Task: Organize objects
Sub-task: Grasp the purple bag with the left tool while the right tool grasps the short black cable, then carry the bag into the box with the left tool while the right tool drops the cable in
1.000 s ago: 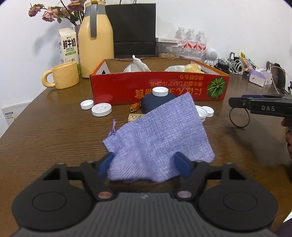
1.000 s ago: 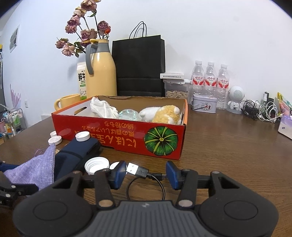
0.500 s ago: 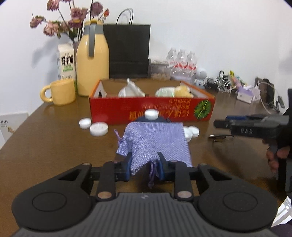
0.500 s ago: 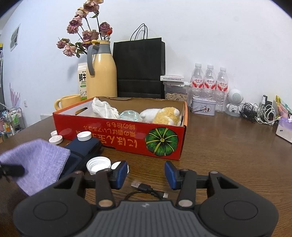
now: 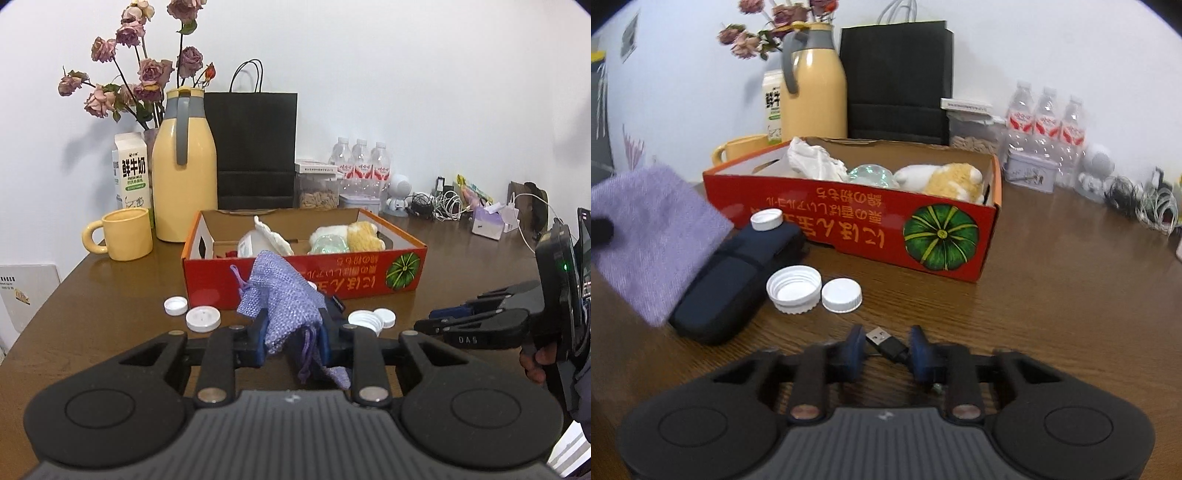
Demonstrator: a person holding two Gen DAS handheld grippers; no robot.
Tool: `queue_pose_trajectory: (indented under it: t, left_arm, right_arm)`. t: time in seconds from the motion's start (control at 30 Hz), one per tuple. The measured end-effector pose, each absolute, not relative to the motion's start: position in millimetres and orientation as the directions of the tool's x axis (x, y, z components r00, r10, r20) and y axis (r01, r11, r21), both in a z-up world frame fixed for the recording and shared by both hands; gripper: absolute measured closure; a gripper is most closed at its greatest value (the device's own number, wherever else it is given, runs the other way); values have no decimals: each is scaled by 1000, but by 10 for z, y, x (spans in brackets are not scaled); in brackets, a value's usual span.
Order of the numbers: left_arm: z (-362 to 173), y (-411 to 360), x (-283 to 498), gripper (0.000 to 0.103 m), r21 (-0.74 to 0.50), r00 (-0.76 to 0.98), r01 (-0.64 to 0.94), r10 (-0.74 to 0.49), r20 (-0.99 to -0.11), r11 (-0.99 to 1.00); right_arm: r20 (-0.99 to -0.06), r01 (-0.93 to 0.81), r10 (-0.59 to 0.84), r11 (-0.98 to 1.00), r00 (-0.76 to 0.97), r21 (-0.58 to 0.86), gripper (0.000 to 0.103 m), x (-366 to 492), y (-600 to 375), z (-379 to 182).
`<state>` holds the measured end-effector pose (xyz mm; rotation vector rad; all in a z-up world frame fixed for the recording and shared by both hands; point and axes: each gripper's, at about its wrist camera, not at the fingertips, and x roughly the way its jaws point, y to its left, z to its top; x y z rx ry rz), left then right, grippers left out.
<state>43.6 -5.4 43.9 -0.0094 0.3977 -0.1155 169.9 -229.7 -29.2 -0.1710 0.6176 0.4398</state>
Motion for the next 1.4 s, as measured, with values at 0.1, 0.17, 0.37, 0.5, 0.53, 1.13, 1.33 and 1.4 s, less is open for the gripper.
queue_pose_trajectory:
  t: [0.1,0.17,0.37,0.5,0.53,1.13,1.33,1.4]
  left_arm:
    - [484,-51,469,77,-29,919,118,-120,-376,993]
    - [529,-66,505,77,-25,921,128,-129,-367,991]
    - [771,-167,686,77,-10,940,171,-166,-298,985]
    - [925,-246,932,77,-9,951,181,-178,-251,983]
    - [954,-260,1009,77,-11,953,180,-177,-246,984]
    - [694,-80,2577,74,-99,928,130,-156,-338,987]
    - [513,57,2791,0,-34,930,50,-59,-362,998]
    - [496,91,2792,0,-16,937,25,-29,-347,1000]
  right_arm:
    - [-572,-451,352,892,741,-37,79,1655,-2302,-273]
    - [-550,-444,353,895,756,-36,79,1648,-2316,-225]
    - [-481,-443,372,895,794,-40,80,1698,-2322,38]
    - [-423,-452,390,890,818,-52,80,1821,-2236,262]
    - [-408,-454,395,889,823,-56,80,1864,-2206,318]
    - [-387,-474,417,879,823,-61,80,3139,-1733,411]
    - [-435,-484,436,875,788,-1,44,3409,-1771,166]
    - [-444,-480,435,877,783,14,18,3424,-1806,94]
